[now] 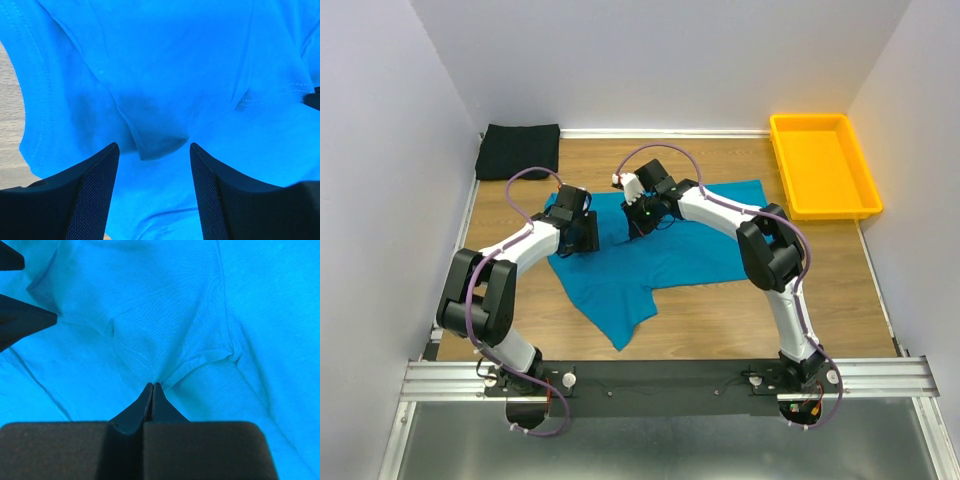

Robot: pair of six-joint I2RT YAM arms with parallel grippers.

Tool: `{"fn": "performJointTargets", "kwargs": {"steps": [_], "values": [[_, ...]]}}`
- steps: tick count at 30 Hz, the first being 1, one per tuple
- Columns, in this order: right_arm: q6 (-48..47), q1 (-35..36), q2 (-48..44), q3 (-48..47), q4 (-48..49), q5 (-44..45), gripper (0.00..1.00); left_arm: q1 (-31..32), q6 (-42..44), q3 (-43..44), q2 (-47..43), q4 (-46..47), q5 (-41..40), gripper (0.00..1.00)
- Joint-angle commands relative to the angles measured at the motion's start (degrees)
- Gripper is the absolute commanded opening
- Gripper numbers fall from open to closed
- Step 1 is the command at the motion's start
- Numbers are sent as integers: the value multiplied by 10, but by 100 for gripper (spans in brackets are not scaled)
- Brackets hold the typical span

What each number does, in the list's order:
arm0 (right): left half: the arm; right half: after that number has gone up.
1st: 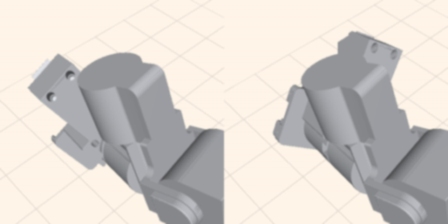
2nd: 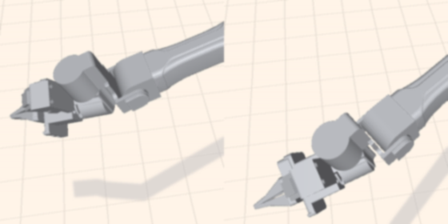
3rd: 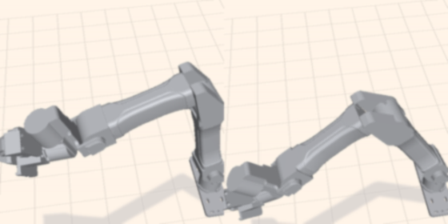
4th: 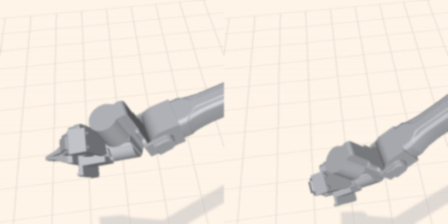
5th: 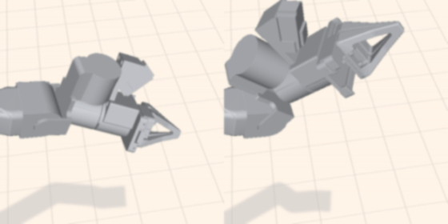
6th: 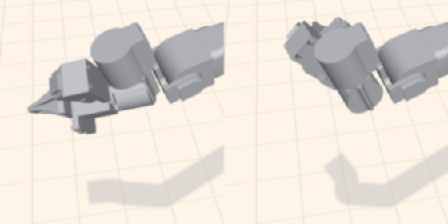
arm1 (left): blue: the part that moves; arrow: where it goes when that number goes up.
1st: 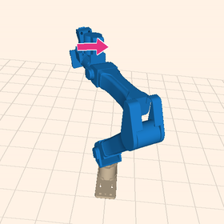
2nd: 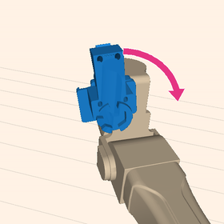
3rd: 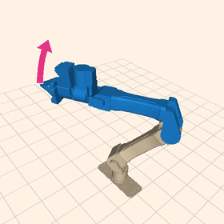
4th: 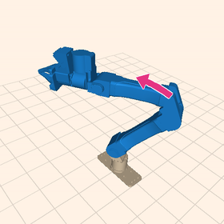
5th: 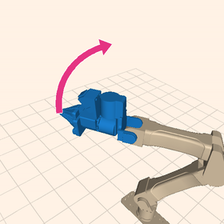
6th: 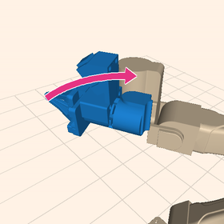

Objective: Fold and stack the t-shirts
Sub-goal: Fold the tshirt

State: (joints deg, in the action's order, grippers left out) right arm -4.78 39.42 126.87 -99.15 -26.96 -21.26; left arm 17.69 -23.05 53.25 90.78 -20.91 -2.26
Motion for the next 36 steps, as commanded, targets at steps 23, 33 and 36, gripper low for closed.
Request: {"fn": "performJointTargets", "kwargs": {"steps": [23,33,36], "values": [[-10,0,-29,7,-18,14,1,-6,-29,12,4,-10,56,4],[-39,0,-72,46,-38,94,2,-57,-6,29,-12,-67,122,3],[-46,0,-73,46,-54,95,11,-61,13,35,-7,-85,146,4]]}}
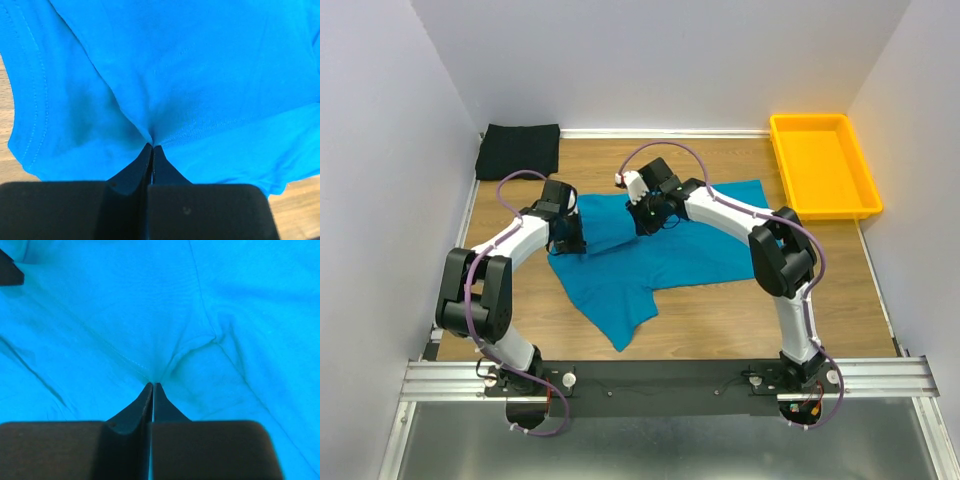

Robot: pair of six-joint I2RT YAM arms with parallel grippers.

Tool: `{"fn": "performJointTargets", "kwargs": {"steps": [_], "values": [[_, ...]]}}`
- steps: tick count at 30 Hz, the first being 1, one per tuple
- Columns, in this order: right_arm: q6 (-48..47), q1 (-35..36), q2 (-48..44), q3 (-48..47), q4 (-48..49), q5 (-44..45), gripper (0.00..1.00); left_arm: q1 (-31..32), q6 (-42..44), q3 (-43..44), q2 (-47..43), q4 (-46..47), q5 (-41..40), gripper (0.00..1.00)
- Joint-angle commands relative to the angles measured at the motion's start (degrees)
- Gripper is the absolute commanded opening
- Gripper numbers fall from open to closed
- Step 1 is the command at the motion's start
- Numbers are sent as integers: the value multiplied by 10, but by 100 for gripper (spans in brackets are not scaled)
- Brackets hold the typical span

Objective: Fold and stack the t-shirts
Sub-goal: Fold the tshirt

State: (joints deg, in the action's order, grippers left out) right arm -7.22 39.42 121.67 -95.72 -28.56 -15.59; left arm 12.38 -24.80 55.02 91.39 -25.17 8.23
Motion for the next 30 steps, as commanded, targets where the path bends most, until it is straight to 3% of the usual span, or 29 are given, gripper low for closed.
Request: {"fn": "performJointTargets", "kwargs": {"steps": [1,3,4,7,10,15,18,24,30], "values": [[-21,1,-21,12,-41,37,19,-8,34,16,-7,-44,52,5],[-20,0,-21,18,-46,34,34,-8,38,4,-3,-39,87,9],[-18,0,-21,19,-47,32,37,-8,38,1,-2,-37,100,9],[-11,0,-24,19,-49,25,44,-8,41,-8,1,-39,136,21],[0,-1,-25,16,-48,27,49,-8,40,-14,-16,-50,117,27],[57,-15,-5,-3,-46,-51,49,-14,26,-18,-36,-48,50,27],[110,-15,23,-17,-34,-74,49,-13,26,-18,-26,-42,53,27],[257,-16,43,-6,20,-58,49,-14,26,-21,-23,-31,43,27],[327,-15,52,12,58,-58,48,-15,28,-26,-18,-26,42,21]]}}
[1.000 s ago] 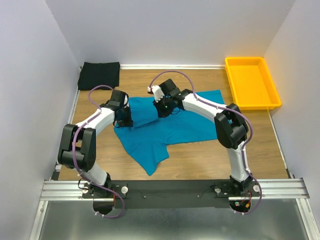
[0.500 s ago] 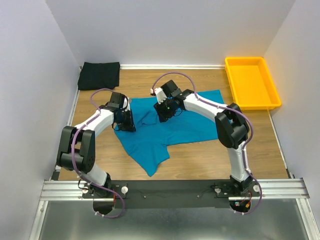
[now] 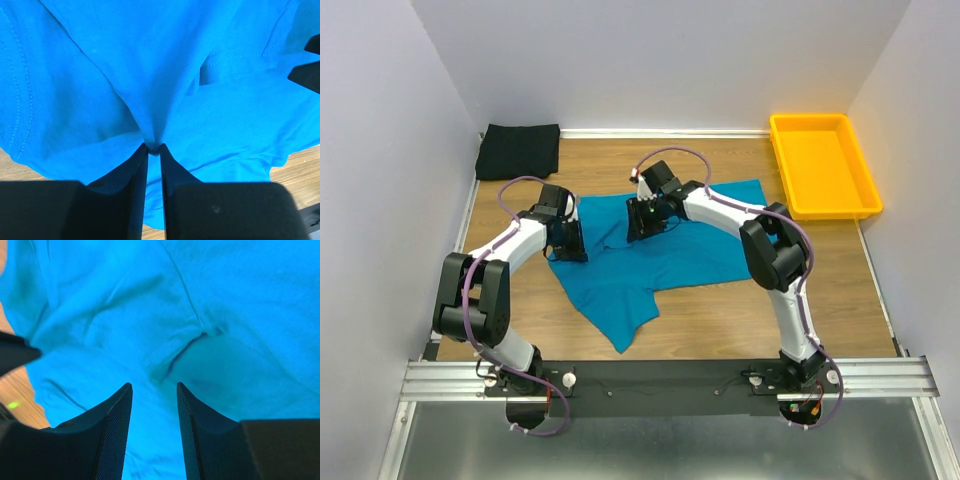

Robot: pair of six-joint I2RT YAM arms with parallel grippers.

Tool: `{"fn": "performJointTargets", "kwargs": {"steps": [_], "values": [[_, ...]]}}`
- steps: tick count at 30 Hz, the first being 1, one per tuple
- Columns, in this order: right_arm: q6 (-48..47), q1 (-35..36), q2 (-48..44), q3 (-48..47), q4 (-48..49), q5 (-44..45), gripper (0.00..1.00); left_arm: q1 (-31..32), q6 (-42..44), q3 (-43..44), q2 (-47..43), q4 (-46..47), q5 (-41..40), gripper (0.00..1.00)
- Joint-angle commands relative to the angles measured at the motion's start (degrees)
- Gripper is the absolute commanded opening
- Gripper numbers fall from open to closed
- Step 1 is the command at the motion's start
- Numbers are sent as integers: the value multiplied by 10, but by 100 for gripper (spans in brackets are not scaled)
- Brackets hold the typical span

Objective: Fold and stack the t-shirts
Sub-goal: Fold the tshirt

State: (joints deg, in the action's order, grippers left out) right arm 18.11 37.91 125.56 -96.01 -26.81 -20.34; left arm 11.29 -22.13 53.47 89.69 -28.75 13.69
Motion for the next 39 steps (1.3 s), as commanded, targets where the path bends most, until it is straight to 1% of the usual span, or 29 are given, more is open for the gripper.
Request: {"fn": "performJointTargets", "kwargs": {"steps": [1,6,13,18,20,21,22,23,27,31,39], "values": [[87,-1,17,17,43,-9,48,-3,2,-10,0,12,-14,19],[101,-1,28,20,45,-8,47,-3,3,-9,0,13,-16,17],[106,-1,37,19,47,-27,36,-3,4,-13,2,19,-14,16],[106,-1,37,20,47,-32,23,-3,6,-12,3,18,-15,16],[103,-1,34,20,47,-35,10,-3,7,-11,3,17,-15,16],[103,0,34,20,46,-35,10,-3,7,-11,3,17,-15,16],[99,-1,29,22,47,-30,3,-3,8,-10,4,16,-15,16],[98,-2,27,23,46,-30,1,-3,8,-9,4,15,-15,16],[87,-13,17,31,42,-30,1,-3,9,-8,6,13,-17,16],[69,-33,11,37,28,-60,1,-4,11,-11,11,12,-16,15],[29,-57,14,26,-21,-86,1,-3,16,-8,15,4,-15,15]]}}
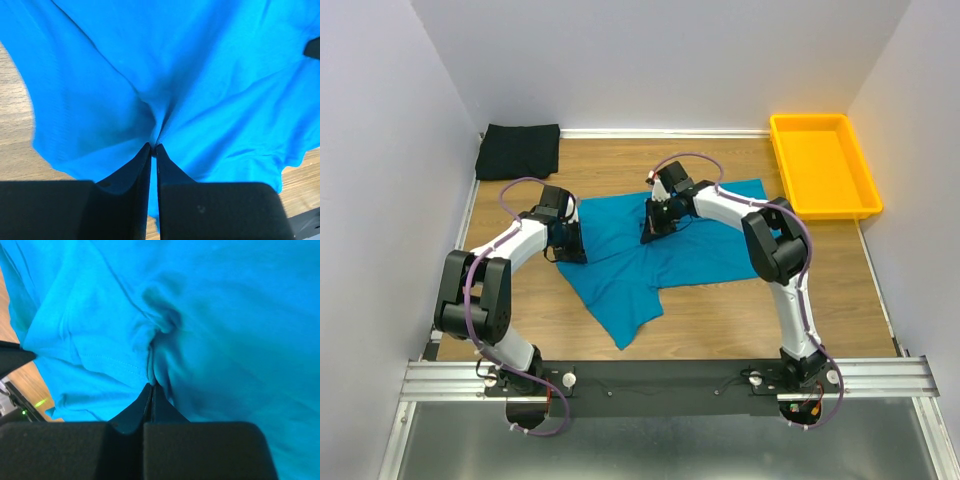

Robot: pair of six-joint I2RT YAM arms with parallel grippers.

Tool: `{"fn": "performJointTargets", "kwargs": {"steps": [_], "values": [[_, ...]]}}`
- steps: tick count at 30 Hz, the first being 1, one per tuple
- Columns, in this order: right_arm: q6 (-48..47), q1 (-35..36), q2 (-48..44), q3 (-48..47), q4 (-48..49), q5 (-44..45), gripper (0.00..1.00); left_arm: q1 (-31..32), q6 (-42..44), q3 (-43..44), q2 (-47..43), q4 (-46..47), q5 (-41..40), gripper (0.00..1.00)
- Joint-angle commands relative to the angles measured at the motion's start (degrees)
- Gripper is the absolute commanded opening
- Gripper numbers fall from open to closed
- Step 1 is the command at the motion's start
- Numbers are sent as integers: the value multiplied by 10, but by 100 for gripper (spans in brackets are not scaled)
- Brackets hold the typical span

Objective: Fold and stack the t-shirts
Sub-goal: Fold the tshirt

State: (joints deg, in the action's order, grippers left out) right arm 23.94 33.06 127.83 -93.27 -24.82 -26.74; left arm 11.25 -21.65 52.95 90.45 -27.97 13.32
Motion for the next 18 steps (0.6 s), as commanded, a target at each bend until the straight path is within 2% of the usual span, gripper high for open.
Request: {"fn": "performJointTargets", "kwargs": {"steps": [1,10,18], "values": [[-34,-10,-9,-5,-44,-25,1,-3,11,-1,8,-6,-11,15],[-24,-9,-4,-52,-79,-92,4,-3,8,20,7,-13,-9,15],[8,-2,26,-83,-78,-91,7,-18,8,22,8,-12,-33,15]]}}
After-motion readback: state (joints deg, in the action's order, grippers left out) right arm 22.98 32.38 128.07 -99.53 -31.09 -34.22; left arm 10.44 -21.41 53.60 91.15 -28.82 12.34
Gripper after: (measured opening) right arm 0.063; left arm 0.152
